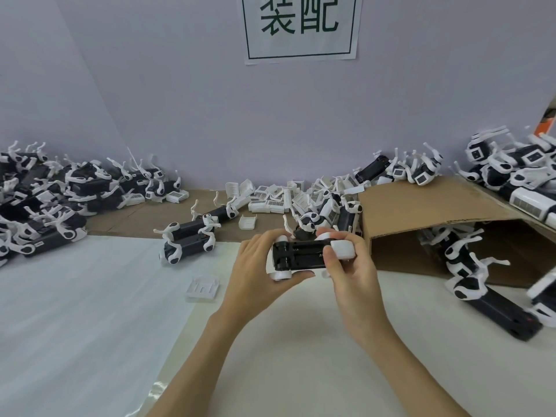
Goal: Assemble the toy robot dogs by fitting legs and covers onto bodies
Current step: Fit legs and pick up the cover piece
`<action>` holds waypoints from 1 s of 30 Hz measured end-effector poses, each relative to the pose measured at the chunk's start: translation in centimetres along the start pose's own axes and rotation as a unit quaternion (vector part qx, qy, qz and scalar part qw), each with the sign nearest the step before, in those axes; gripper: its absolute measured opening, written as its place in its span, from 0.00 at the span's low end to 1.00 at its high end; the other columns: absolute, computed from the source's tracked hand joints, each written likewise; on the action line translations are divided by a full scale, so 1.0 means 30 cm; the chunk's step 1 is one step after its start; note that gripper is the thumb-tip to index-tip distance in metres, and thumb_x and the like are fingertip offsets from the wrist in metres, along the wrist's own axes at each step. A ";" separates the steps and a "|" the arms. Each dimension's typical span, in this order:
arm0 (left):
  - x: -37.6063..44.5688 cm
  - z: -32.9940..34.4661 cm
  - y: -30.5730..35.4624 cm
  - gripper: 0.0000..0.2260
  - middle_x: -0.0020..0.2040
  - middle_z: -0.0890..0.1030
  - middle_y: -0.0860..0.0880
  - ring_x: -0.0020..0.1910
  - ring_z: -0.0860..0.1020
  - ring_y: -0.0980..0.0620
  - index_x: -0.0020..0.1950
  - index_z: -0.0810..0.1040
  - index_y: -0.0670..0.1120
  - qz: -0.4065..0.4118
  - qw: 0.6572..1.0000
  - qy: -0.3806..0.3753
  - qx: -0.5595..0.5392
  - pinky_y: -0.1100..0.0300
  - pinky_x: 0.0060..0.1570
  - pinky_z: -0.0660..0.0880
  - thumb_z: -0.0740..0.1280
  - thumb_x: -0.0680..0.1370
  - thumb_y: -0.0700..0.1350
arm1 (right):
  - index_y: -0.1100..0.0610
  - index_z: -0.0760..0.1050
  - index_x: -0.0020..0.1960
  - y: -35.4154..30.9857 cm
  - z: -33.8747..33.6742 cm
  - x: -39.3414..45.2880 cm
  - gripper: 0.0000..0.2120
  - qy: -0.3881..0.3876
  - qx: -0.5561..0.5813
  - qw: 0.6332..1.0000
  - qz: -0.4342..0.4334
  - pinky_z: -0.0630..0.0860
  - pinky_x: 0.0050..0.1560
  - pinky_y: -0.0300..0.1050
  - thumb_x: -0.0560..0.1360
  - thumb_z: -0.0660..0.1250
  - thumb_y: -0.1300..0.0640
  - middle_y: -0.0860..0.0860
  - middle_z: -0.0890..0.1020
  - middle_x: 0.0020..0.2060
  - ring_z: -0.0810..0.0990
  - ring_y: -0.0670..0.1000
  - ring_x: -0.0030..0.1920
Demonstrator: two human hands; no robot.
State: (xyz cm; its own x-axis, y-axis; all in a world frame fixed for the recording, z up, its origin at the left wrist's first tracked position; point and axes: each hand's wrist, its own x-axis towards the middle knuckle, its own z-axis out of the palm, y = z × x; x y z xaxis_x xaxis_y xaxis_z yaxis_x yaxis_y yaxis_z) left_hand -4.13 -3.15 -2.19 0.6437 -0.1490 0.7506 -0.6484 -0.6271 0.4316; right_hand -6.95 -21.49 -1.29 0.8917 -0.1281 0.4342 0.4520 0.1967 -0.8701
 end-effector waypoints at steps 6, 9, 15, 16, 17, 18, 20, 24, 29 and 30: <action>0.012 0.008 0.062 0.22 0.42 0.86 0.55 0.43 0.84 0.55 0.53 0.80 0.58 -0.269 0.940 -0.050 -0.202 0.64 0.41 0.73 0.73 0.69 0.71 | 0.54 0.73 0.70 0.002 -0.035 0.030 0.27 -0.039 -0.018 0.997 0.066 0.79 0.58 0.41 0.74 0.73 0.48 0.46 0.85 0.59 0.83 0.47 0.60; 0.028 0.010 0.061 0.29 0.39 0.87 0.47 0.37 0.84 0.54 0.56 0.82 0.52 -0.371 0.889 -0.102 -0.249 0.58 0.42 0.74 0.69 0.69 0.74 | 0.50 0.78 0.64 0.002 -0.052 0.040 0.20 -0.056 -0.076 0.991 0.100 0.78 0.50 0.33 0.74 0.75 0.47 0.46 0.87 0.53 0.85 0.45 0.55; 0.018 0.016 0.066 0.35 0.42 0.87 0.46 0.40 0.84 0.51 0.58 0.83 0.46 -0.354 0.885 -0.141 -0.267 0.54 0.49 0.78 0.59 0.76 0.76 | 0.51 0.81 0.61 0.008 -0.065 0.036 0.16 -0.036 -0.029 0.985 0.168 0.80 0.60 0.47 0.75 0.74 0.47 0.53 0.87 0.54 0.85 0.52 0.56; 0.017 0.019 0.066 0.34 0.40 0.87 0.46 0.39 0.83 0.52 0.56 0.83 0.47 -0.348 0.893 -0.128 -0.256 0.54 0.49 0.77 0.60 0.77 0.77 | 0.51 0.81 0.61 0.005 -0.066 0.033 0.19 -0.039 -0.020 0.984 0.172 0.78 0.64 0.53 0.74 0.75 0.45 0.56 0.86 0.55 0.85 0.56 0.58; 0.017 0.019 0.067 0.33 0.38 0.86 0.46 0.39 0.82 0.52 0.54 0.84 0.47 -0.345 0.899 -0.118 -0.244 0.55 0.50 0.75 0.60 0.77 0.76 | 0.51 0.81 0.61 0.001 -0.064 0.031 0.20 -0.040 -0.013 0.984 0.172 0.78 0.65 0.55 0.72 0.75 0.43 0.58 0.85 0.55 0.85 0.58 0.58; 0.017 0.017 0.065 0.32 0.37 0.86 0.46 0.39 0.81 0.52 0.53 0.84 0.48 -0.343 0.902 -0.112 -0.235 0.55 0.50 0.74 0.60 0.76 0.75 | 0.50 0.82 0.61 -0.003 -0.063 0.029 0.22 -0.040 -0.011 0.985 0.169 0.78 0.64 0.54 0.70 0.75 0.43 0.58 0.85 0.56 0.85 0.58 0.57; 0.019 0.007 0.059 0.29 0.38 0.87 0.47 0.41 0.82 0.53 0.53 0.85 0.50 -0.347 0.899 -0.112 -0.243 0.53 0.55 0.75 0.60 0.76 0.73 | 0.48 0.82 0.61 -0.011 -0.057 0.029 0.23 -0.037 -0.011 0.986 0.160 0.80 0.59 0.47 0.68 0.76 0.44 0.58 0.85 0.54 0.85 0.55 0.54; 0.021 0.008 0.070 0.23 0.46 0.86 0.53 0.52 0.83 0.51 0.56 0.84 0.54 -0.325 0.917 -0.079 -0.217 0.50 0.54 0.77 0.62 0.80 0.70 | 0.46 0.82 0.56 -0.016 -0.037 0.027 0.17 0.012 -0.054 0.992 0.114 0.79 0.46 0.37 0.69 0.80 0.47 0.48 0.86 0.47 0.85 0.44 0.46; -0.006 0.035 0.071 0.14 0.62 0.81 0.63 0.61 0.79 0.59 0.67 0.79 0.61 -0.175 0.963 -0.106 -0.176 0.56 0.53 0.78 0.61 0.85 0.61 | 0.46 0.79 0.59 0.002 -0.022 0.010 0.19 0.043 -0.080 0.993 0.069 0.78 0.46 0.31 0.71 0.81 0.53 0.39 0.85 0.49 0.85 0.40 0.50; -0.013 0.037 0.066 0.16 0.64 0.79 0.64 0.63 0.78 0.58 0.71 0.76 0.63 -0.150 0.961 -0.146 -0.178 0.57 0.53 0.78 0.61 0.84 0.61 | 0.45 0.79 0.60 0.008 -0.021 0.009 0.19 0.045 -0.081 0.994 0.066 0.79 0.48 0.32 0.72 0.80 0.52 0.39 0.85 0.50 0.85 0.41 0.52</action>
State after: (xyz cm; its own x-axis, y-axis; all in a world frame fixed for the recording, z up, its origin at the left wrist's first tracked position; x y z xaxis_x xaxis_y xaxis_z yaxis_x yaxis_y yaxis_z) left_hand -5.20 -5.16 -2.18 0.8764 -0.2435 0.4154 -0.4803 -0.3810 0.7900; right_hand -6.61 -22.09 -1.53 0.9337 -0.1990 0.2975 0.3147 0.0602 -0.9473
